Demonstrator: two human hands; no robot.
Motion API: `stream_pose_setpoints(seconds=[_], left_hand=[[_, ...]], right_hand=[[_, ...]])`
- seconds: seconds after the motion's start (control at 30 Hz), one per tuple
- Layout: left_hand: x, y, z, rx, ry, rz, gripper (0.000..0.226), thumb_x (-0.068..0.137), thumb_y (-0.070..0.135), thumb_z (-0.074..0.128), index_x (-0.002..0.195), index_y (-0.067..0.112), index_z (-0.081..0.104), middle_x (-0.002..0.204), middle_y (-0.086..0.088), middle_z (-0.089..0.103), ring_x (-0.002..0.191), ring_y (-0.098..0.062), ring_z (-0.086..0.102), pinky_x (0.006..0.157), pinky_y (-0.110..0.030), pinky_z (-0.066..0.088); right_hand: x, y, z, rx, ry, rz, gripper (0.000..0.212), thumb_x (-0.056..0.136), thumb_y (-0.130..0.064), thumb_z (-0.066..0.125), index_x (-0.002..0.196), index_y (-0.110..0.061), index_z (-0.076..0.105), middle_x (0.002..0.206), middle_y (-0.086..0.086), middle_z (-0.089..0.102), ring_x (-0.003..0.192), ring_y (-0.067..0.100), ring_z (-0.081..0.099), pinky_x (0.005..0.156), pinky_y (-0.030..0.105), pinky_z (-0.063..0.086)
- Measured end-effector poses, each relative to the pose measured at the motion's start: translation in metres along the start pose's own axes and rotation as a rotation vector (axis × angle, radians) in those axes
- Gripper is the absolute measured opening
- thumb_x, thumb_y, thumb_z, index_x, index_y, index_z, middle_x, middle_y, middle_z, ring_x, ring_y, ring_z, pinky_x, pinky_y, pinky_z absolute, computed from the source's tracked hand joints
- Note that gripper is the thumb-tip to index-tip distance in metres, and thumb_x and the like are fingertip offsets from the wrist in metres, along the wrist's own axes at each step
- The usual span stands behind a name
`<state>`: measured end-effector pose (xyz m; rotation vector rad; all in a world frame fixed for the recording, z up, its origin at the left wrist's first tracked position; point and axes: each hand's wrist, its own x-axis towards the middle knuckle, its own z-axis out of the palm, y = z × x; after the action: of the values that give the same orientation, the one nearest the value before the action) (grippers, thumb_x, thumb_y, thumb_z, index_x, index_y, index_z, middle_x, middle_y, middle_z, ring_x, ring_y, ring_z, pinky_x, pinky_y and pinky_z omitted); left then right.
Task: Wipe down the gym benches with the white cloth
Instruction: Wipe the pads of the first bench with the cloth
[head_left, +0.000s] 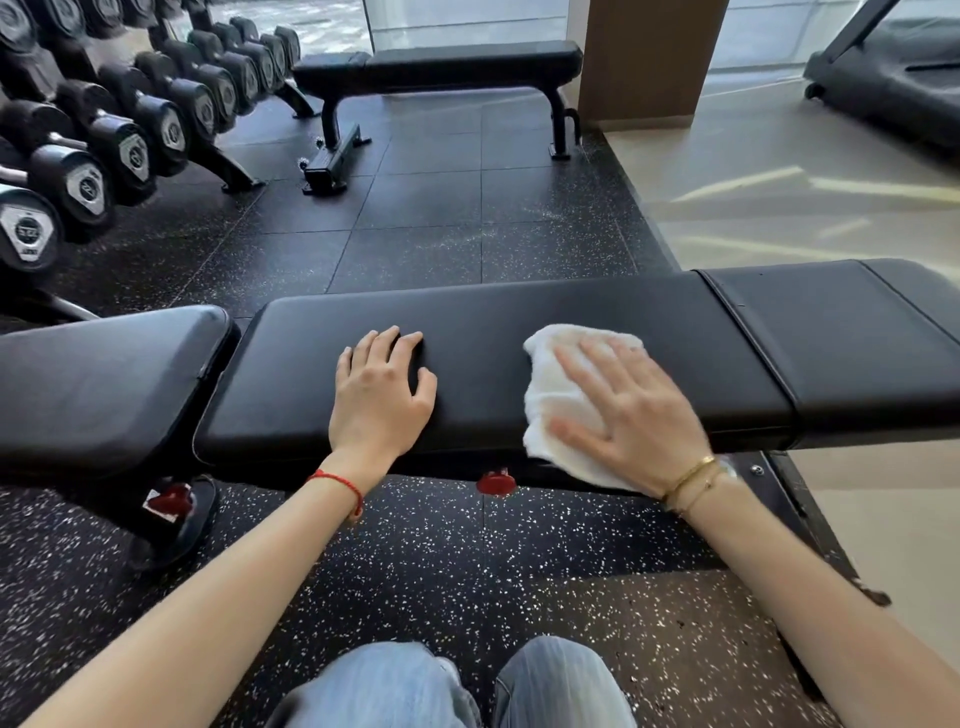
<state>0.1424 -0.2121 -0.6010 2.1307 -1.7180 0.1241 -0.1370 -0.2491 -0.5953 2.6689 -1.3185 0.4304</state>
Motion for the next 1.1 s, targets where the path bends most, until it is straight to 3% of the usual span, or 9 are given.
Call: stream_pose_setpoints(seconds=[0.07,0.2,0.37,0.5,0.6,0.73,0.87,1.0,1.1], left_hand=[[0.000,0.000,0.000,-0.007,-0.004,-0.004,0.058,0.089,0.041,0.033,0.140,0.019,0.050,0.148,-0.008,0.047,0.141,-0.027,0.035,0.119,-0.046,0.021],[0.000,-0.001,0.000,-0.020,-0.006,-0.004,0.059,0.089,0.042,0.032,0.140,0.019,0.050,0.148,-0.008,0.047,0.141,-0.027,0.035,0.119,-0.046,0.021],[0.000,-0.004,0.002,-0.021,-0.015,0.005,0.050,0.095,0.038,0.039,0.142,0.021,0.048,0.150,-0.007,0.044,0.142,-0.026,0.033,0.120,-0.044,0.019],[0.000,-0.002,0.002,-0.018,-0.007,0.004,0.050,0.094,0.037,0.039,0.140,0.020,0.049,0.149,-0.008,0.046,0.141,-0.026,0.034,0.120,-0.045,0.020],[0.001,0.001,0.000,-0.021,0.001,0.000,0.056,0.088,0.040,0.034,0.137,0.020,0.052,0.146,-0.007,0.048,0.138,-0.026,0.038,0.118,-0.047,0.023],[0.002,0.001,-0.001,-0.033,0.015,-0.005,0.056,0.087,0.042,0.035,0.135,0.020,0.053,0.144,-0.006,0.050,0.138,-0.025,0.039,0.118,-0.046,0.023],[0.002,-0.002,-0.003,-0.036,0.015,0.001,0.057,0.086,0.045,0.034,0.135,0.024,0.054,0.143,-0.003,0.051,0.137,-0.023,0.039,0.117,-0.044,0.024],[0.000,-0.001,-0.004,-0.032,-0.020,0.008,0.053,0.093,0.042,0.036,0.141,0.022,0.049,0.149,-0.006,0.045,0.141,-0.024,0.034,0.120,-0.044,0.020],[-0.001,0.000,-0.003,-0.022,-0.044,0.010,0.049,0.099,0.034,0.043,0.145,0.020,0.045,0.154,-0.008,0.040,0.145,-0.027,0.028,0.121,-0.046,0.016]], right_hand=[[-0.007,-0.029,0.007,-0.008,0.029,-0.058,0.082,0.090,-0.074,0.036,0.151,-0.020,0.035,0.150,0.013,0.041,0.136,0.039,0.038,0.115,0.051,0.026],[0.000,-0.071,0.023,-0.048,0.077,-0.002,0.084,0.088,-0.078,0.037,0.149,-0.021,0.039,0.147,0.014,0.045,0.133,0.038,0.044,0.114,0.050,0.030],[-0.037,-0.013,0.023,-0.092,0.187,0.047,0.077,0.088,-0.072,0.048,0.145,-0.020,0.046,0.146,0.013,0.047,0.134,0.038,0.043,0.113,0.048,0.034],[-0.062,0.043,0.004,-0.127,0.140,0.199,0.083,0.087,-0.077,0.038,0.149,-0.021,0.039,0.149,0.013,0.042,0.136,0.037,0.037,0.116,0.047,0.029],[-0.041,0.023,0.004,-0.095,0.138,0.240,0.082,0.088,-0.078,0.035,0.148,-0.022,0.039,0.146,0.011,0.045,0.134,0.037,0.039,0.113,0.050,0.031],[-0.004,-0.032,0.017,-0.043,0.140,0.141,0.079,0.089,-0.077,0.038,0.146,-0.022,0.043,0.142,0.011,0.050,0.127,0.038,0.047,0.108,0.049,0.036],[-0.008,-0.022,0.016,0.005,0.169,0.106,0.067,0.096,-0.067,0.036,0.144,-0.021,0.046,0.141,0.007,0.051,0.128,0.031,0.048,0.111,0.042,0.035],[-0.015,0.030,0.007,0.051,0.211,0.337,0.060,0.095,-0.055,0.031,0.140,-0.019,0.050,0.137,0.006,0.055,0.128,0.029,0.047,0.114,0.039,0.031],[0.009,0.051,0.000,0.031,0.004,0.487,0.068,0.092,-0.059,0.028,0.147,-0.019,0.039,0.149,0.011,0.042,0.139,0.030,0.032,0.120,0.040,0.014]])
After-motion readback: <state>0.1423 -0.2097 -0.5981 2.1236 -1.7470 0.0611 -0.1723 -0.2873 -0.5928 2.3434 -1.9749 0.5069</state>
